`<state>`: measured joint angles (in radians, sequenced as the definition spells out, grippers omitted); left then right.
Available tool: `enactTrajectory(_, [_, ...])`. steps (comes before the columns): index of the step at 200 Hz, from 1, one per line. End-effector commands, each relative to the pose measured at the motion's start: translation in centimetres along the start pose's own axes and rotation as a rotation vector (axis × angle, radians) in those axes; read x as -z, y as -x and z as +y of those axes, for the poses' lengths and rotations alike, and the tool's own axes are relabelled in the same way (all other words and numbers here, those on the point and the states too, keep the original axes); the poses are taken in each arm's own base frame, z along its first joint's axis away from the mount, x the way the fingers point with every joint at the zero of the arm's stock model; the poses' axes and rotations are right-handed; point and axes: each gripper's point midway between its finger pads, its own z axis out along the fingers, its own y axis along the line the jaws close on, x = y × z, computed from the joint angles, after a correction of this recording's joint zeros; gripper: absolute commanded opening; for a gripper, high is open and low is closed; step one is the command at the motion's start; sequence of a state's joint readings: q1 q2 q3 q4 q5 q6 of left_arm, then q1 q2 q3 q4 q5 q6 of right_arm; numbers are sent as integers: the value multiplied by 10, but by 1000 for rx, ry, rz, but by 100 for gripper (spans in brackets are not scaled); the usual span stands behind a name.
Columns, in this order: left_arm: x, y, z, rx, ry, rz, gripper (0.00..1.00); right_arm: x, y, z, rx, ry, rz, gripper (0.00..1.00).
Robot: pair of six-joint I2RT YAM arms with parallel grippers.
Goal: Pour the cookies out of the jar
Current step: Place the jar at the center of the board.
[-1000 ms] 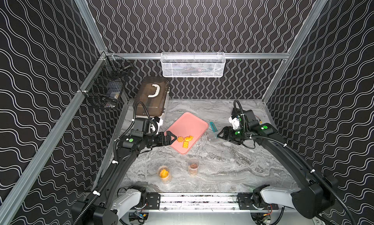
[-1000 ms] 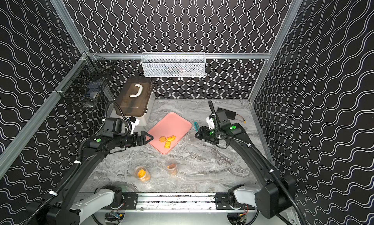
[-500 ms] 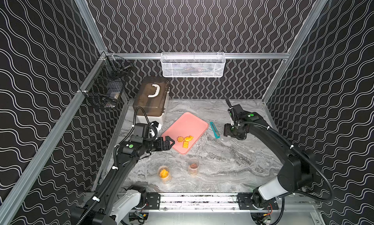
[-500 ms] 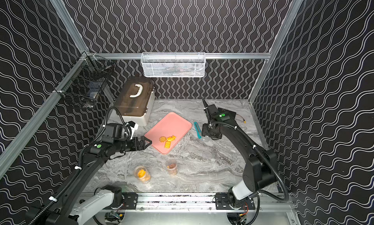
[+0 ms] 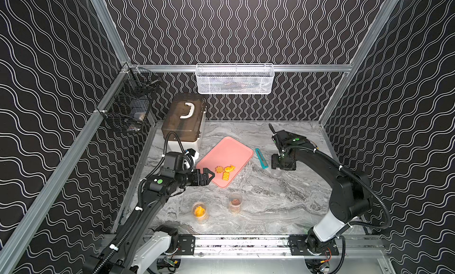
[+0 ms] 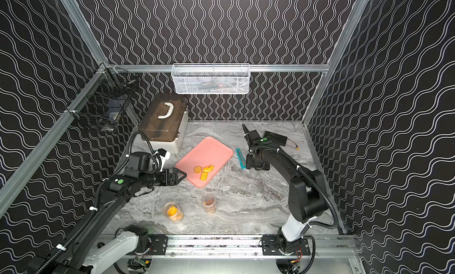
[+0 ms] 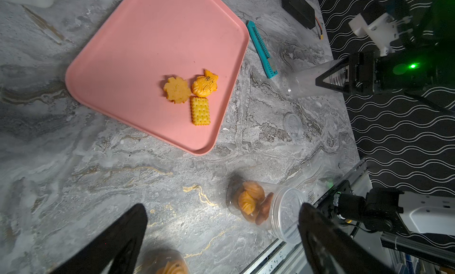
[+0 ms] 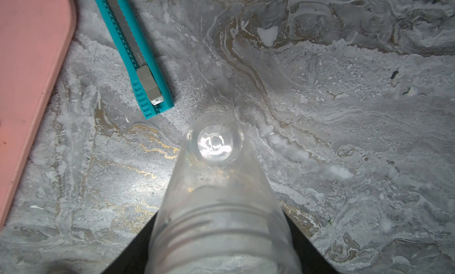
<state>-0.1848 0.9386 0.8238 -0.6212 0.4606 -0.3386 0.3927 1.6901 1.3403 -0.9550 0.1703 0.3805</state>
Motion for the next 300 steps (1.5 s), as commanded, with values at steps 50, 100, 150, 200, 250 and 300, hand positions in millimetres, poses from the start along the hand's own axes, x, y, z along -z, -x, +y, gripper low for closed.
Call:
enactTrajectory(50, [-1,2,-5,-47,-12,-16,99,-13,-7,0,15,-9,31,71])
enactTrajectory(100, [-2,1,-6,-52,-14,-13,99,-11,-7,-1,10,-11,30,88])
enactTrajectory(150, [-1,1,-6,-53,-11,-15,99,-4,-4,-3,5,-17,8,100])
enactTrajectory(200, [-2,1,-7,-55,-15,-14,99,31,3,-10,-31,6,-83,100])
enactTrajectory(250, [0,1,-11,-62,-34,-19,99,111,-11,33,15,280,-202,100])
enactTrajectory(300, [6,0,-17,-87,-28,-35,99,135,-87,109,218,450,-52,96])
